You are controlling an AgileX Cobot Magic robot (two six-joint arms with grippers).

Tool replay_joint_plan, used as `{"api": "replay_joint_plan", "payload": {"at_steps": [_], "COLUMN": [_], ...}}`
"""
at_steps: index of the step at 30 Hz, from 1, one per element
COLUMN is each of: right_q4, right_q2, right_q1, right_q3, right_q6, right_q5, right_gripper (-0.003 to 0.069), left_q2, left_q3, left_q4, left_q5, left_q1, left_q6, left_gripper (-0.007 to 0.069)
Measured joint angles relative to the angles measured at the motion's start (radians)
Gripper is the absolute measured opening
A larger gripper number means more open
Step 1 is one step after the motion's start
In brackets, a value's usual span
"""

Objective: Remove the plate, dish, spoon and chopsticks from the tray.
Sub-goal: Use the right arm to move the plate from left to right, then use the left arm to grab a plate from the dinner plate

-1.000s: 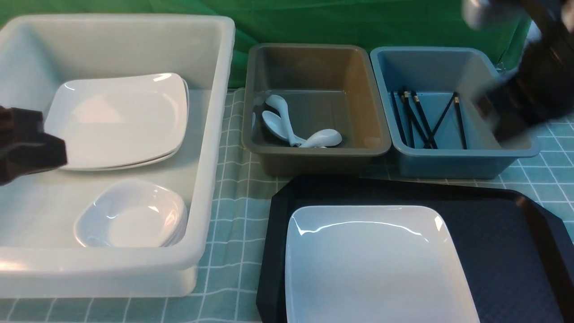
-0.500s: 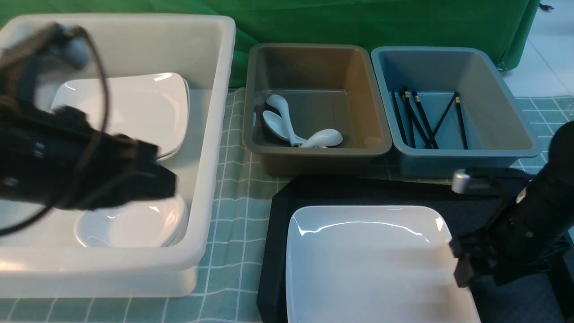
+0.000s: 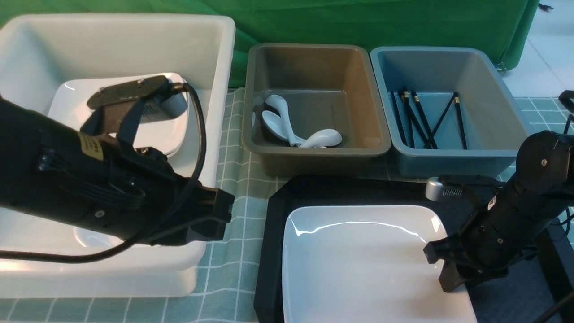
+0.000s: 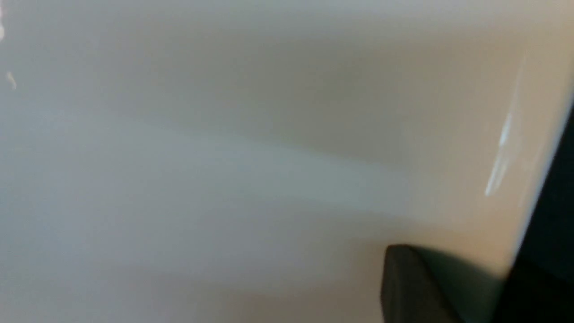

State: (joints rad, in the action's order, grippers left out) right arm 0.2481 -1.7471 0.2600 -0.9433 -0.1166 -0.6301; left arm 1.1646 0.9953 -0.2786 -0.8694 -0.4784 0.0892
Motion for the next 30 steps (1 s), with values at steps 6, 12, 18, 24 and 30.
{"api": "replay_joint_plan", "payload": {"at_steps": [6,12,18,24,30], "right_q4": [0.016,0.006,-0.049,-0.098,-0.114], "right_q2": [0.033,0.065,0.058,0.075,0.232], "right_q1": [-0.073,-0.200,-0.268,-0.276,-0.276], "right_q3": [0.001,0.001,0.001,-0.004,-0.024], "right_q6": [-0.001,-0.001,0.015,0.011,-0.010], "right_q5": [-0.002,-0.003,-0.005,-0.045,-0.137], "right_gripper": [0.0158,0.0134,0.0169,0.0599,0.0569], "left_q2": [0.000,0.002,0.005,0.059,0.217], "left_q3": [0.000,0.000,0.000,0.000,0.065], "left_q4": [0.000,-0.001,-0.035,-0.034,0.036], "left_q5": [0.001,0.010,0.021,0.066,0.064], "left_q1": [0.000,0.000,-0.005,-0.135,-0.254], "left_q6": [0.000,0.000,-0.002,0.045,0.172], "left_gripper": [0.0010,0.0010,0.0010,0.0010,0.0010]}}
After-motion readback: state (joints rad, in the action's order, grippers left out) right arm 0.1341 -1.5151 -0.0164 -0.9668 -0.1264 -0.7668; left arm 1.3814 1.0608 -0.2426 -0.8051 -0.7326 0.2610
